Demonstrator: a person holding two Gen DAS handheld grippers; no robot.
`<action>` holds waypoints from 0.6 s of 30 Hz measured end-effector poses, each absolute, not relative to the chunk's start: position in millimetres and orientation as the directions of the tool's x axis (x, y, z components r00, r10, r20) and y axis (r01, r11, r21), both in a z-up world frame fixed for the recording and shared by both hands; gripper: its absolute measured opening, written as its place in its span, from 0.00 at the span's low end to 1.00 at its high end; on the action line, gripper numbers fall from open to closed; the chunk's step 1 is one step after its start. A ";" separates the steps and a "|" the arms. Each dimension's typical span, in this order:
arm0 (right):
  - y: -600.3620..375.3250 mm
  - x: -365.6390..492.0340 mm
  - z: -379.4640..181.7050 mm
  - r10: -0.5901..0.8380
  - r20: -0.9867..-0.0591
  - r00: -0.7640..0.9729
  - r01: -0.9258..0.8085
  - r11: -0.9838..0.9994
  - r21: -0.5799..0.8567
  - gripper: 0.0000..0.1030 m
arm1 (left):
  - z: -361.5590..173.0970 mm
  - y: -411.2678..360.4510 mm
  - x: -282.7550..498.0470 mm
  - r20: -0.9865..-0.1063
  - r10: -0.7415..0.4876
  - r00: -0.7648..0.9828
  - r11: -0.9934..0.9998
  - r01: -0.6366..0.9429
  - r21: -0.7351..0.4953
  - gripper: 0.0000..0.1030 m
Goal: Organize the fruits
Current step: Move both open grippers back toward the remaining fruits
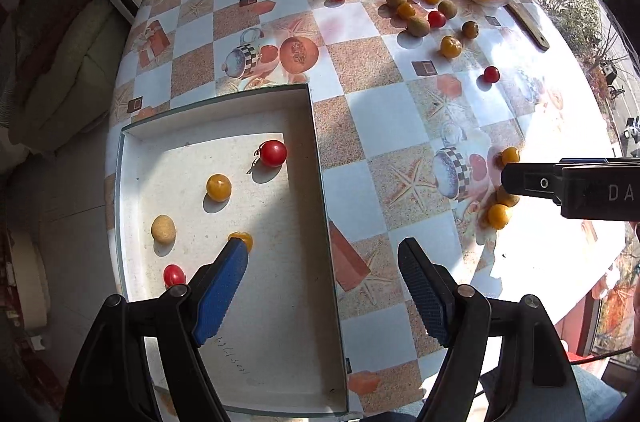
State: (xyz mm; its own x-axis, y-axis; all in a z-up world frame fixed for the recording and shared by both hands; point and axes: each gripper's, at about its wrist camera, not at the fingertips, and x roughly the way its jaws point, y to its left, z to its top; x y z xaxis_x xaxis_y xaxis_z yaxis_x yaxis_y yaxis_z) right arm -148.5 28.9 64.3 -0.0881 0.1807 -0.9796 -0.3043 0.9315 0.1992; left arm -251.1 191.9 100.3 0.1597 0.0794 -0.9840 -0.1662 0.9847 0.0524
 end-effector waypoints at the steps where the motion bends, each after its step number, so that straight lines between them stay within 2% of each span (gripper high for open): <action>1: 22.7 -147.4 63.2 0.180 -0.980 -0.088 -0.294 0.935 0.198 0.89 | 100.2 187.8 -247.9 -0.984 0.078 0.158 0.986 -0.158 0.052 0.76; 18: -57.8 -135.9 46.2 0.181 -0.979 -0.094 -0.159 0.968 0.195 0.89 | 88.6 152.3 -200.2 -0.989 0.063 0.136 0.991 -0.127 0.046 0.77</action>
State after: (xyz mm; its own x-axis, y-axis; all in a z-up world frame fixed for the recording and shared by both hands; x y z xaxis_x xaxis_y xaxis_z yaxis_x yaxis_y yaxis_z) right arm -135.9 -57.8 46.2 -0.0942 0.1814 -0.9789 -0.1593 0.9678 0.1947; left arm -200.2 152.3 88.6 0.1356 0.0630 -0.9888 -0.1267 0.9909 0.0458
